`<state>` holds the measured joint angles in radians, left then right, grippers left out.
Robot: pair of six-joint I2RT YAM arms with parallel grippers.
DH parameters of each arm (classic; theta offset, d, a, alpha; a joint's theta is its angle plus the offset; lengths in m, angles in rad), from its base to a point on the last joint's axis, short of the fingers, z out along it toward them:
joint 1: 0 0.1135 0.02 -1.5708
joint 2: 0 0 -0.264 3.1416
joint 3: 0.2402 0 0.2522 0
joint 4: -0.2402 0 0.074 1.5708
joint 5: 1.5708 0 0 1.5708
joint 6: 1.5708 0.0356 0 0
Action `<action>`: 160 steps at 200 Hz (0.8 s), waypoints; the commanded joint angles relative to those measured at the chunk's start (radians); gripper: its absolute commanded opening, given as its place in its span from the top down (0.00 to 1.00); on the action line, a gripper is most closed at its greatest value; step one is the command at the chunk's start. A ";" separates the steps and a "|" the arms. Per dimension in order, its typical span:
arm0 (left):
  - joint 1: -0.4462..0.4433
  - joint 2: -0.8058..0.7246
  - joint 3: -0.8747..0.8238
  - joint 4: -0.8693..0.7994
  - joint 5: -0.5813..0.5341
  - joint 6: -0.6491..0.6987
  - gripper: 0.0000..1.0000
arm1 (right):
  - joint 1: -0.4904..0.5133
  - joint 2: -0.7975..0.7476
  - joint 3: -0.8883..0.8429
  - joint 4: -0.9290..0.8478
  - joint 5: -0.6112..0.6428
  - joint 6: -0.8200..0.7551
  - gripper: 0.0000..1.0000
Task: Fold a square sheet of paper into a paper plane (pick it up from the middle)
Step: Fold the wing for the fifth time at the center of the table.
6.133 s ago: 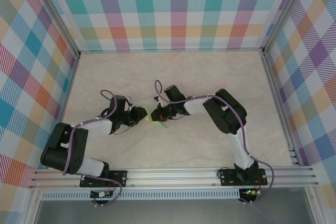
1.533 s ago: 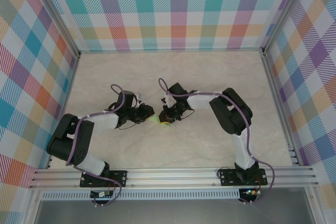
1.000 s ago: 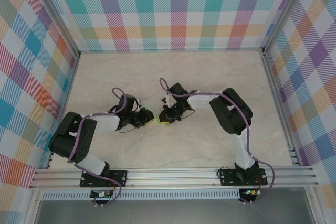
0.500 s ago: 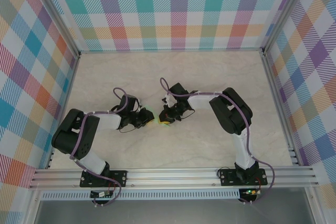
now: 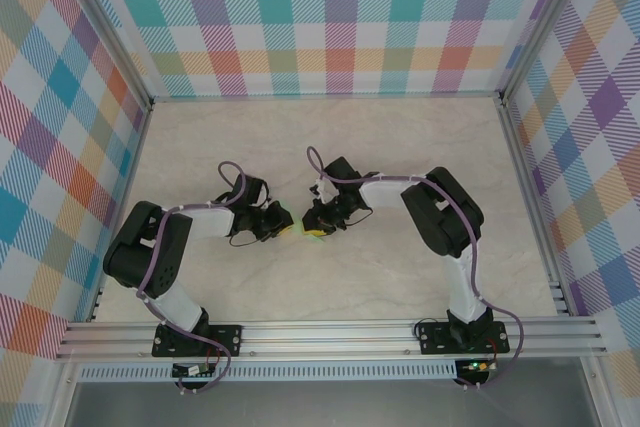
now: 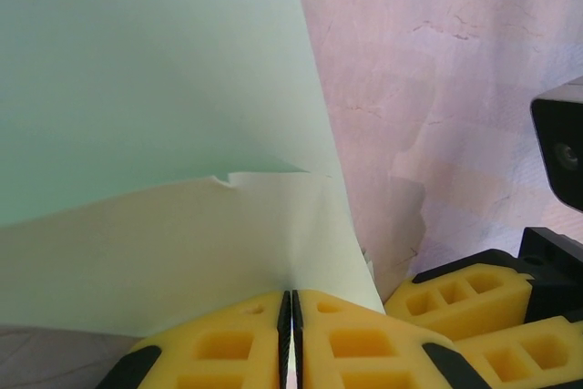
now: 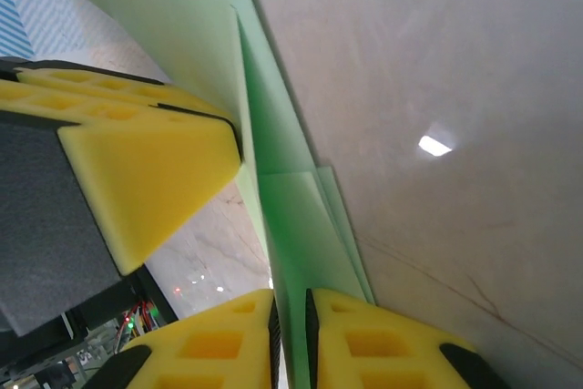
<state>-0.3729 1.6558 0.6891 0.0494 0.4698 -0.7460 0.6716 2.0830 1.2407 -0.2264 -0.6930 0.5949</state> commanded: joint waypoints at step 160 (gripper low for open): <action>-0.014 0.044 0.028 -0.100 -0.064 0.010 0.88 | -0.015 -0.049 -0.045 -0.118 0.067 -0.054 0.88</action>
<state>-0.3733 1.6623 0.7055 0.0235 0.4698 -0.7433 0.6605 2.0472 1.1896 -0.2485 -0.6670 0.5789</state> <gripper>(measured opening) 0.122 0.101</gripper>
